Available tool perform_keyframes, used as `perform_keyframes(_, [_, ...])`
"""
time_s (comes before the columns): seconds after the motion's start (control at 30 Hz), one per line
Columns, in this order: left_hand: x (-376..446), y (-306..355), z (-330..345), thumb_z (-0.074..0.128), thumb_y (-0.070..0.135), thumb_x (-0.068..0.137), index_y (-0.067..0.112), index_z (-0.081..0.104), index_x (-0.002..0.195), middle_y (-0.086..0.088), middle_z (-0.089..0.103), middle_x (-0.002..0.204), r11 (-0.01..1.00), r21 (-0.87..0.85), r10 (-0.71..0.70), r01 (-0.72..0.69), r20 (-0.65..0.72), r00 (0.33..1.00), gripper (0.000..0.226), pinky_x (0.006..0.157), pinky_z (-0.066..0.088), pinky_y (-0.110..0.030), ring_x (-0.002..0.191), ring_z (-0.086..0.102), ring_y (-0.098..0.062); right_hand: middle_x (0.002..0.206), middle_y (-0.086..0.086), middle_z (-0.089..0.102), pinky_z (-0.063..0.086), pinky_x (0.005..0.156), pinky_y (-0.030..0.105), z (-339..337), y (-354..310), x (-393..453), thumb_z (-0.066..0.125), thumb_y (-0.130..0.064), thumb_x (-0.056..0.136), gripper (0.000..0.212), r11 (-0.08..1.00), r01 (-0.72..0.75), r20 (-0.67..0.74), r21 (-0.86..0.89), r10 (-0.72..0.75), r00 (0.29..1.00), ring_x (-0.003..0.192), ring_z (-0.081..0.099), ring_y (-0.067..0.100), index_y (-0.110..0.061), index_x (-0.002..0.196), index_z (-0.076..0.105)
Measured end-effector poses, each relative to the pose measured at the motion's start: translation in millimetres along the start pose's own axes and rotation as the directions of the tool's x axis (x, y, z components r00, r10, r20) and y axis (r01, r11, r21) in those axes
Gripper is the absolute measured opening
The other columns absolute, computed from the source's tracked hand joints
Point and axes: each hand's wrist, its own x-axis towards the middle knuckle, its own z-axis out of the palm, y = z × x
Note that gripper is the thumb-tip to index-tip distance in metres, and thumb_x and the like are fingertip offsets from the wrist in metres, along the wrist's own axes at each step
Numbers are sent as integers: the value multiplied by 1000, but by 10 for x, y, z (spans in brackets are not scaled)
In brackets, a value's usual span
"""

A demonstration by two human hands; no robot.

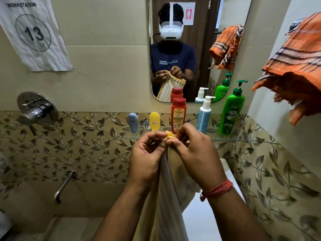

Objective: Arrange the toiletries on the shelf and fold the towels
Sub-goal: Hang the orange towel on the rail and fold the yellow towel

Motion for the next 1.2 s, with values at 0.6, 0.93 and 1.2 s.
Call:
perform_keyframes(0.6, [383, -86, -87, 47, -29, 80, 19, 60, 89, -10, 67, 92, 993, -118, -59, 28, -270, 961, 51, 72, 54, -28, 83, 64, -19, 103, -15, 34, 33, 81, 31, -871, -143, -121, 45, -72, 81, 44, 801, 283, 577, -528, 94, 811, 96, 26, 8, -40, 105, 62])
perform_keyframes(0.93, [415, -81, -60, 42, -32, 77, 17, 58, 93, -7, 66, 92, 996, -78, -56, 34, -300, 952, 54, 75, 55, -26, 89, 63, -21, 80, -18, 54, 50, 64, 23, -888, -28, -163, 50, -51, 86, 13, 924, 243, 375, -294, -122, 919, 76, 56, 2, -42, 80, 42])
perform_keyframes(1.2, [395, 115, -38, 38, -33, 76, 16, 57, 94, 2, 69, 92, 997, 14, 72, -70, -234, 970, 55, 71, 52, -25, 83, 66, -9, 76, -9, 63, 53, 61, 23, -923, 143, -72, 71, -26, 84, 8, 996, 85, 129, 39, -89, 988, 74, 63, 10, -26, 89, 65])
